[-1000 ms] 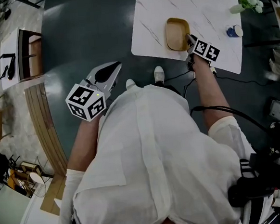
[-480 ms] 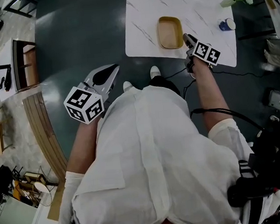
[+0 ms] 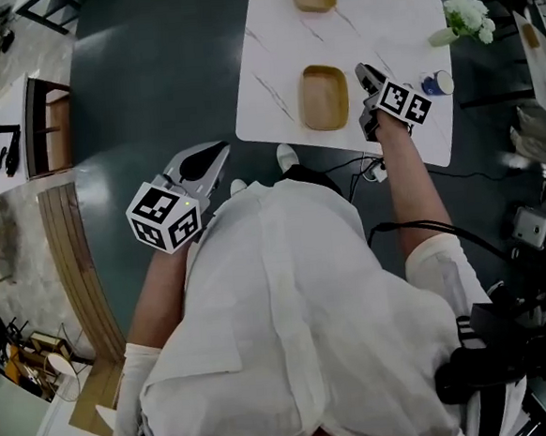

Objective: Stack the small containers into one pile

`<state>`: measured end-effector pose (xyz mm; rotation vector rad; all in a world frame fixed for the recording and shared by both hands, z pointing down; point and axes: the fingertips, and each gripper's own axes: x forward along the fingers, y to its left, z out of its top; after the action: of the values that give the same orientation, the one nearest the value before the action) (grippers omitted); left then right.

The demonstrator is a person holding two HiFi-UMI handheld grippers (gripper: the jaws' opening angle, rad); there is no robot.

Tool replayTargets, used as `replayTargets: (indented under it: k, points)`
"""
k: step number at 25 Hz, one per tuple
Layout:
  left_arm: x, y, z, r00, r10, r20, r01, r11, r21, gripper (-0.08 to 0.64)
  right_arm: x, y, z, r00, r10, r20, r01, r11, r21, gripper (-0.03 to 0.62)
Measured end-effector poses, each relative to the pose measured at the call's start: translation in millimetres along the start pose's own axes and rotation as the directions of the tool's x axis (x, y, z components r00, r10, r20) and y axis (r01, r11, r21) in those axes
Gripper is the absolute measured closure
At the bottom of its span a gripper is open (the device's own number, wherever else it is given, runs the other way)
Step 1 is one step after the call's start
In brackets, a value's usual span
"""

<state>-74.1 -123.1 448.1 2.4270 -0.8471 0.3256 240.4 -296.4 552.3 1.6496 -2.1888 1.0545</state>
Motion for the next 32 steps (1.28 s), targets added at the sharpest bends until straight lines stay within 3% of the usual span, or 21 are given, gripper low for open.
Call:
replayTargets:
  k: [6, 12, 22, 32]
  points:
    - [16, 5, 27, 0.992, 0.112, 0.051, -0.111, 0.993, -0.036, 0.554, 69, -18, 52, 0.998, 0.051, -0.041, -0.053, 0.998, -0.039, 0.514]
    - [21, 9, 33, 0.97, 0.235, 0.06, -0.229, 0.97, -0.086, 0.554, 131, -32, 86, 0.993, 0.089, -0.08, -0.095, 0.993, -0.067, 0.514]
    - [18, 2, 23, 0.915, 0.402, 0.04, -0.391, 0.905, -0.168, 0.552, 213, -49, 109, 0.982, 0.131, -0.134, -0.139, 0.989, -0.053, 0.499]
    - [12, 4, 23, 0.882, 0.471, 0.028, -0.458, 0.868, -0.192, 0.553, 256, -59, 109, 0.982, 0.113, -0.155, -0.114, 0.993, 0.0, 0.492]
